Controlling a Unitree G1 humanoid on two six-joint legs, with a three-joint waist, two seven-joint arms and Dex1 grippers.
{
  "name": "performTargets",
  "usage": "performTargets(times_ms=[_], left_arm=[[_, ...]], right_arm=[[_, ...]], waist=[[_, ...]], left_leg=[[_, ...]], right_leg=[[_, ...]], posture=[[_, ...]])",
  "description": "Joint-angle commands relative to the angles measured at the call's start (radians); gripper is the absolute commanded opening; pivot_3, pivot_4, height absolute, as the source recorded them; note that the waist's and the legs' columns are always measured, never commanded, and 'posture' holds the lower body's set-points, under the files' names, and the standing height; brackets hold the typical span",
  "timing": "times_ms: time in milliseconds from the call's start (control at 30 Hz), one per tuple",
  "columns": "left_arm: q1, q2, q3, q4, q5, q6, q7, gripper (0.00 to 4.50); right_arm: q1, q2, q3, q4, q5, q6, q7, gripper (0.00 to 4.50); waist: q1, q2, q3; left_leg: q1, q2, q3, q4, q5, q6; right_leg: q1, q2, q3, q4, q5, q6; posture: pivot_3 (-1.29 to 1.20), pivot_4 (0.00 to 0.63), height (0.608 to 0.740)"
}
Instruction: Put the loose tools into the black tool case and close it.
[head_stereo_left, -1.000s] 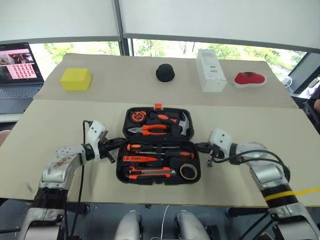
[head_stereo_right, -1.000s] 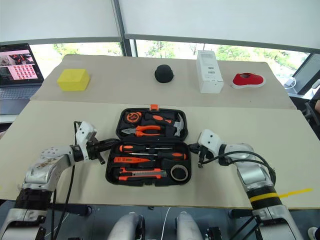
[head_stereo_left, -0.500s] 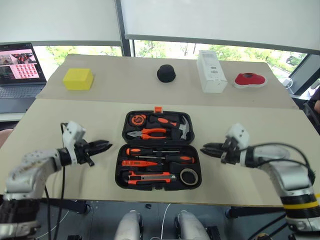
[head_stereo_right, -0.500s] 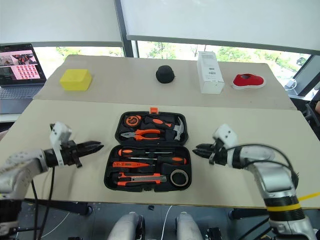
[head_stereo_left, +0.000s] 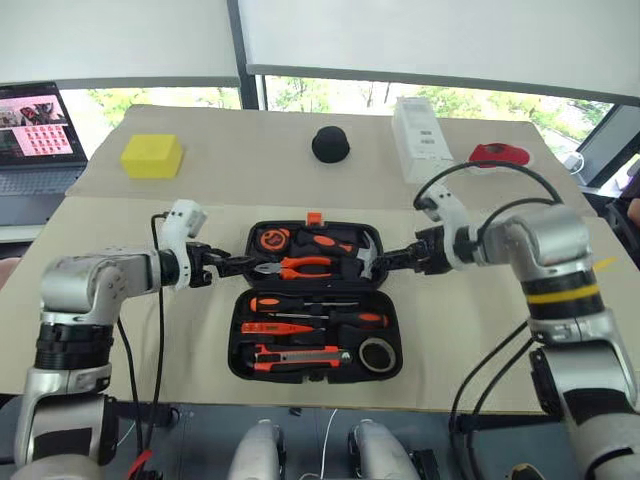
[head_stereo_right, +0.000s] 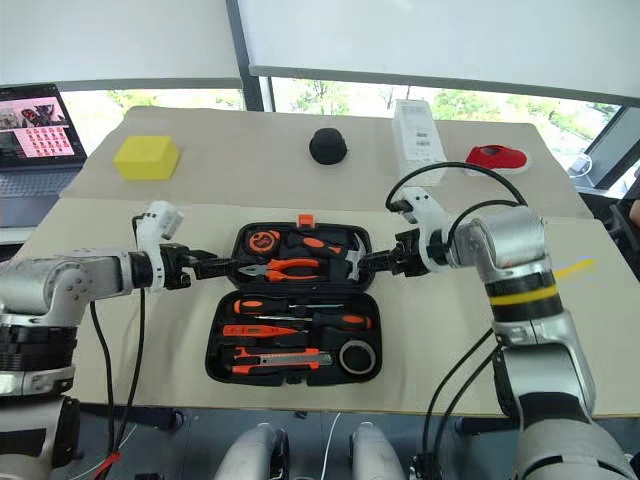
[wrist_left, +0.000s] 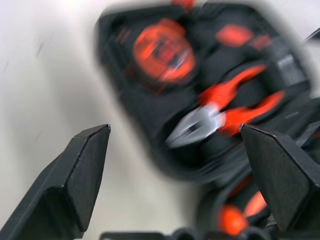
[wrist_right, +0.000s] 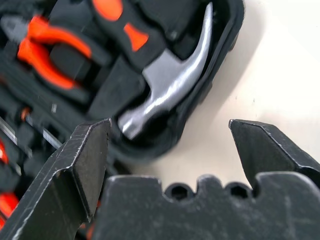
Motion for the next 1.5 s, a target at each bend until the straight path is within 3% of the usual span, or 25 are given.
performTargets(times_ms=[33,233,367,433,533,700,833,900,1033,1200,1333,1500], left_arm=[[-0.047,-0.028,0.005,0.033,0.032,0.01,0.055,4.5],[-0.082,-0.068,-0.002,0.072,0.053,0.01,0.08,4.5],[-0.089,-0.076,-0.053,0.083,0.082,-0.017,0.068,4.5],[-0.092,-0.076,-0.073,0.098,0.091,-0.011,0.063,4.5],[-0.098,-0.082,-0.081,0.114,0.098,-0.009,0.066,3.7],[-0.099,-0.09,-0.072,0.123,0.104,0.013,0.084,1.85],[-0.084,-0.092,-0.049,0.111,0.091,0.026,0.085,0.43],[-0.073,-0.101,-0.02,0.101,0.08,0.022,0.088,0.02],[-0.029,-0.115,0.046,0.057,0.05,-0.042,0.064,0.02],[0.122,-0.145,0.119,-0.079,0.082,-0.496,-0.05,0.02],[0.273,-0.116,0.116,-0.095,0.157,-0.779,-0.129,0.02],[0.402,-0.127,0.125,-0.028,0.279,-1.209,-0.153,0.02]], right_arm=[[-0.03,0.016,-0.023,0.047,-0.016,0.014,-0.046,4.45],[-0.036,0.043,-0.015,0.069,-0.02,0.059,-0.098,4.45],[-0.033,0.055,-0.015,0.092,-0.043,0.081,-0.144,3.47],[-0.031,0.06,-0.014,0.1,-0.046,0.093,-0.158,2.74],[-0.026,0.07,-0.006,0.101,-0.048,0.104,-0.172,1.71],[-0.033,0.1,-0.022,0.126,-0.049,0.118,-0.195,0.05],[-0.037,0.13,-0.065,0.156,-0.051,0.102,-0.22,0.0],[-0.026,0.145,-0.101,0.135,-0.037,0.068,-0.222,0.0],[0.032,0.141,-0.127,0.003,0.006,-0.037,-0.168,0.0],[0.159,0.095,-0.139,-0.212,0.05,-0.152,-0.093,0.0],[0.349,-0.04,0.013,-0.394,-0.142,-0.577,-0.053,0.0],[0.546,-0.15,0.09,-0.403,-0.413,-1.192,-0.117,0.0]], waist=[[0.004,0.0,0.0],[0.001,0.0,0.0],[-0.001,0.0,0.0],[-0.001,0.0,0.0],[0.002,0.0,0.0],[0.002,0.0,0.0],[0.002,0.0,-0.001],[-0.001,0.0,-0.001],[-0.006,0.0,-0.001],[-0.007,0.0,0.0],[-0.005,0.0,0.0],[-0.005,0.0,0.0]], left_leg=[[-0.001,0.0,0.0,0.001,0.0,0.0],[-0.002,-0.002,0.0,0.001,0.0,0.0],[-0.002,-0.001,0.0,0.001,0.0,0.0],[-0.001,-0.001,0.0,0.001,0.0,0.0],[-0.001,-0.002,0.0,0.001,0.0,0.0],[0.0,-0.002,0.0,0.001,0.0,-0.001],[0.005,-0.002,0.0,0.001,0.001,-0.001],[0.007,-0.002,0.0,0.001,0.001,-0.002],[0.007,-0.002,0.0,0.001,0.002,-0.002],[0.003,-0.001,-0.003,0.0,0.003,-0.002],[-0.002,-0.001,-0.003,-0.001,0.002,-0.002],[0.0,-0.001,0.001,-0.001,0.002,-0.002]], right_leg=[[0.0,-0.001,-0.001,0.0,0.0,0.0],[-0.001,-0.002,-0.002,0.0,0.0,0.0],[-0.001,-0.002,-0.002,0.0,0.0,0.0],[0.0,-0.002,-0.002,0.0,0.0,0.0],[0.001,-0.002,-0.002,0.001,0.0,0.0],[0.002,-0.002,-0.002,0.001,0.0,0.0],[0.005,-0.002,-0.002,0.002,0.0,0.0],[0.007,-0.002,-0.002,0.002,0.0,0.0],[0.007,-0.001,-0.002,0.003,0.0,0.0],[0.002,-0.002,0.0,0.003,0.001,0.0],[-0.002,-0.002,0.0,0.0,0.001,0.0],[0.0,-0.002,0.0,-0.003,0.001,0.0]], posture=[[0.0,0.15,0.74],[0.0,0.15,0.74],[0.0,0.15,0.74],[0.0,0.15,0.74],[0.0,0.15,0.74],[0.0,0.15,0.74],[0.0,0.15,0.74],[0.0,0.15,0.74],[0.0,0.15,0.74],[0.0,0.15,0.74],[0.0,0.15,0.74],[0.0,0.15,0.74]])
